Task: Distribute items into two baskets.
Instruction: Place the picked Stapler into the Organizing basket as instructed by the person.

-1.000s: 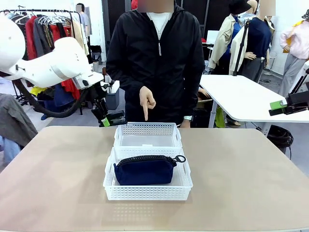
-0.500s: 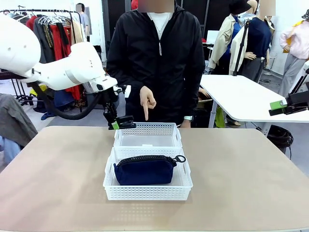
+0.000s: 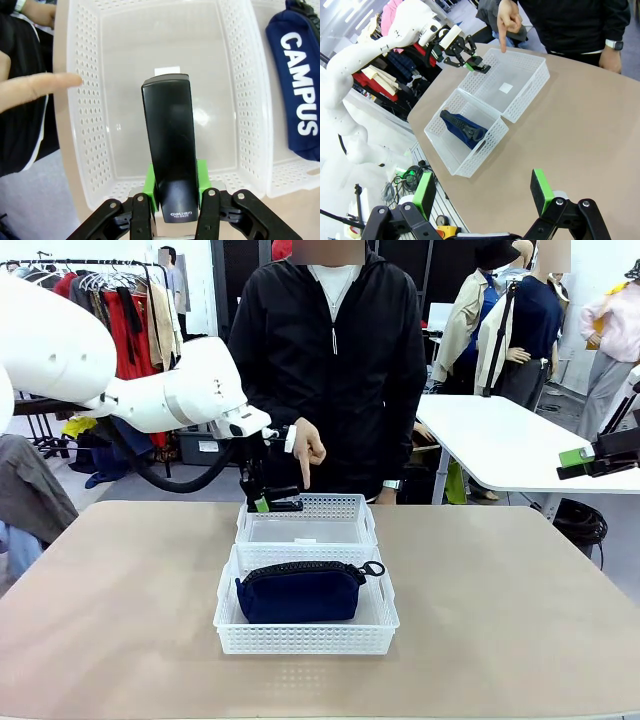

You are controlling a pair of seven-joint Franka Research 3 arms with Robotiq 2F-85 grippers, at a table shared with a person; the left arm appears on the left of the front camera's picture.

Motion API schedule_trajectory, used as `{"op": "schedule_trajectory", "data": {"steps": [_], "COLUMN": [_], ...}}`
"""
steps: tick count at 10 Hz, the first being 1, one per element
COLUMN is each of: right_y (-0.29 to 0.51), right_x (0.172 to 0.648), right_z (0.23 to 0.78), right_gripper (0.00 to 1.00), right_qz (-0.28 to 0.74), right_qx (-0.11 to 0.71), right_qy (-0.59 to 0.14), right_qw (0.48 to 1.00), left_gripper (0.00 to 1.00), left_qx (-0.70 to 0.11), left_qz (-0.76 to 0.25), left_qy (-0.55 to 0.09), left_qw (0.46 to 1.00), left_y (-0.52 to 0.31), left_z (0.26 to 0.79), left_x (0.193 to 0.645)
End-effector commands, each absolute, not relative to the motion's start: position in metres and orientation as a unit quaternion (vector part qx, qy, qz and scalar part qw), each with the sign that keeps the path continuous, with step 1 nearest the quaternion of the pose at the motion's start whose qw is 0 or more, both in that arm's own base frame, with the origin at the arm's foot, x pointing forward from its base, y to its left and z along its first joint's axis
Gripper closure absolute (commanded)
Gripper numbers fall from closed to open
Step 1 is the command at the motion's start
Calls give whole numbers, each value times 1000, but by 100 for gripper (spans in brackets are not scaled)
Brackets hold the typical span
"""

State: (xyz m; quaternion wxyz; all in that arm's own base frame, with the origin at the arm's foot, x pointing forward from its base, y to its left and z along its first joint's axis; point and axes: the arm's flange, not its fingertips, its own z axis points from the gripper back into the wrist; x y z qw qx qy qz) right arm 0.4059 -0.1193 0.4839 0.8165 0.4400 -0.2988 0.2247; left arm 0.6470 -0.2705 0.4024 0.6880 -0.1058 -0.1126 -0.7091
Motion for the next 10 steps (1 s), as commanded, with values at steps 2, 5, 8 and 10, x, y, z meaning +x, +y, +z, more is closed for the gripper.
{"op": "schedule_trajectory", "data": {"steps": [2, 5, 8, 10], "right_y": [-119, -119, -119, -119], "right_x": [404, 404, 404, 404], "right_z": [484, 484, 484, 484], "right_gripper": [0, 0, 0, 0], "right_qz": [224, 224, 224, 224], "right_qx": [441, 441, 441, 441], "right_qy": [-300, -300, -300, -300], "right_qw": [816, 816, 816, 816], "left_gripper": [89, 89, 89, 89], "left_qx": [-94, -99, -98, -100], "left_qz": [-706, -717, -724, -727], "left_qy": [-121, -122, -127, -121], "left_qw": [692, 679, 671, 668], "left_y": [-287, -312, -331, -338], "left_z": [399, 387, 372, 361], "left_x": [655, 652, 651, 650]}}
